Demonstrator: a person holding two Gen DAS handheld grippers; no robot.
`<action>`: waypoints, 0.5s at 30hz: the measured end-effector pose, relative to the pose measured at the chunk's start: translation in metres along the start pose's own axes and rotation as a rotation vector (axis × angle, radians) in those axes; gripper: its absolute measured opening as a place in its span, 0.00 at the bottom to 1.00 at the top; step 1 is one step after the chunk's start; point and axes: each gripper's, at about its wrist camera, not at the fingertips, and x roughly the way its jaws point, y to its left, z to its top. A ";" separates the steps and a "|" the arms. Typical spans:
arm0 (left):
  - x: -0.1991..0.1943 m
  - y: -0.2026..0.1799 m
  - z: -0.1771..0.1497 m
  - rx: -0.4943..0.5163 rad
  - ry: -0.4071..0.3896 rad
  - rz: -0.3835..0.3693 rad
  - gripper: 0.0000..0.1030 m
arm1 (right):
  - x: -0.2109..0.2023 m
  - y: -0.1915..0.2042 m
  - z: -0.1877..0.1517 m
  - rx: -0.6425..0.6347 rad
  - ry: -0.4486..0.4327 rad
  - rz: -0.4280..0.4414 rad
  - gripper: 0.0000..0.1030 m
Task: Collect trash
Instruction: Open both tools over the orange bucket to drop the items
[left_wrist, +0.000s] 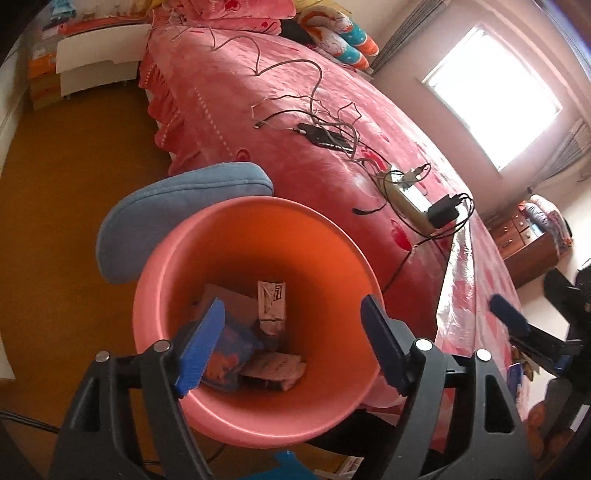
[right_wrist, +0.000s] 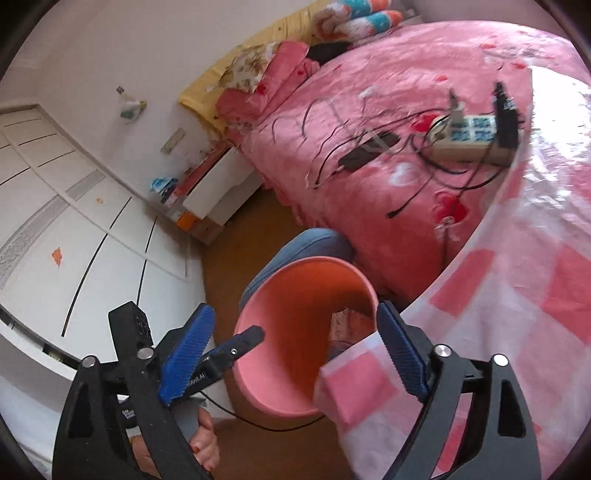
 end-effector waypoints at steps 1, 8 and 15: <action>0.000 -0.002 -0.001 0.006 -0.001 0.004 0.75 | -0.005 -0.002 -0.002 -0.005 -0.014 -0.017 0.88; -0.003 -0.023 -0.005 0.073 -0.008 0.001 0.78 | -0.041 -0.014 -0.015 -0.018 -0.091 -0.112 0.90; -0.008 -0.051 -0.007 0.132 -0.013 -0.041 0.79 | -0.067 -0.027 -0.027 -0.030 -0.141 -0.187 0.92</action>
